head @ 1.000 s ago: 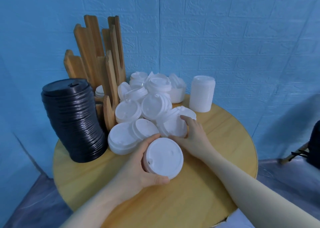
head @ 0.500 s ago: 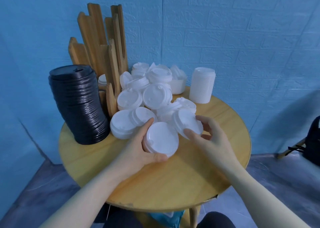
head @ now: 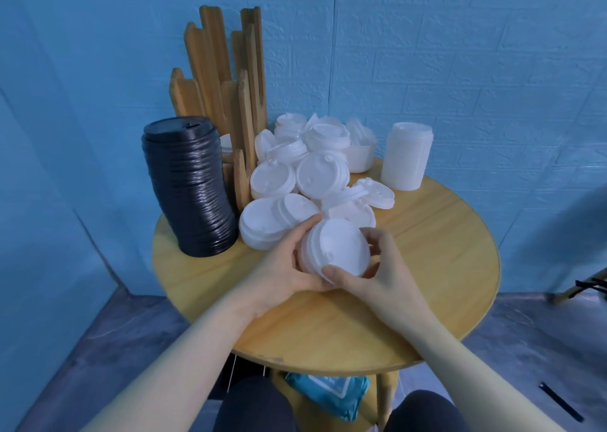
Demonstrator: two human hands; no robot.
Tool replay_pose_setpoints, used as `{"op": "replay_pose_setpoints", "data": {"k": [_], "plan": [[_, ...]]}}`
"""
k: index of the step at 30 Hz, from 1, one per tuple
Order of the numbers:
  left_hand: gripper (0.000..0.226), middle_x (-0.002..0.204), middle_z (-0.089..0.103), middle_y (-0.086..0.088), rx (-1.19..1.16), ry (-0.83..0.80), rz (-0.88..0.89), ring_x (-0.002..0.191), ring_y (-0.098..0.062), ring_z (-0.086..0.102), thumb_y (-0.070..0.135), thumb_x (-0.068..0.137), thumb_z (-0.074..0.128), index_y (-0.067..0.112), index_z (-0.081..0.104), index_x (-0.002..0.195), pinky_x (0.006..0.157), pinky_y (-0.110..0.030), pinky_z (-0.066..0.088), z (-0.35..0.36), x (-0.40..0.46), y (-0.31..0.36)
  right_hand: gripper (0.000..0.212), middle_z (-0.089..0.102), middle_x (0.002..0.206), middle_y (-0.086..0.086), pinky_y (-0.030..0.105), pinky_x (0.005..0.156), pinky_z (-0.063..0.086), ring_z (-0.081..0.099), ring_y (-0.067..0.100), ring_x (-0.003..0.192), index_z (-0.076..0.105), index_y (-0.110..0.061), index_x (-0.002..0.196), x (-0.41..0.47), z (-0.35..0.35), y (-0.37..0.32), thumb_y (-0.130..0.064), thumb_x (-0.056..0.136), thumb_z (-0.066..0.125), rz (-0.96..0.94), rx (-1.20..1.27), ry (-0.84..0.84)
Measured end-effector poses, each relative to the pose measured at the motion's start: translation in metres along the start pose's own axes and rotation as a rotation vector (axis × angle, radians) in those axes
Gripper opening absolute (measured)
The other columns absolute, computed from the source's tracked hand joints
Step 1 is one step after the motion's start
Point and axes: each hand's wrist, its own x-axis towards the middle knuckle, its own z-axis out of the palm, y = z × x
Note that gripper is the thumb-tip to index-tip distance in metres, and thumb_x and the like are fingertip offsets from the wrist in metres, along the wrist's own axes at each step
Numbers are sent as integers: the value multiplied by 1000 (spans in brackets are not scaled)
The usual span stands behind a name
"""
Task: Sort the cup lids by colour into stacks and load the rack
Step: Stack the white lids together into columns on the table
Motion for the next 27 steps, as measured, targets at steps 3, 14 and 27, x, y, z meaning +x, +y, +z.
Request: {"op": "replay_pose_setpoints", "data": {"k": [3,14,27], "plan": [[93,145,49,10,-21,-47,4,131,-5,51,5,61,81,37,40,138,111,-29,43,-1,-1,0,93,50,123,-12,25,93,44,48,8,116,43,-27,126,-2,2,0,-68,51,79,-4,-19,13],[59,128,68,4,-262,-43,-38,112,-11,67,16,76,69,26,56,132,81,-24,55,-5,-2,5,95,48,120,-11,30,97,41,44,6,113,43,-24,131,-10,3,-8,-74,53,69,-157,-200,49],[57,130,67,4,-260,34,-18,117,-13,64,19,76,71,29,59,130,83,-28,56,-8,-2,1,84,48,125,-18,40,95,45,49,2,111,39,-26,130,-7,4,0,-69,65,72,-194,-220,-11]]}}
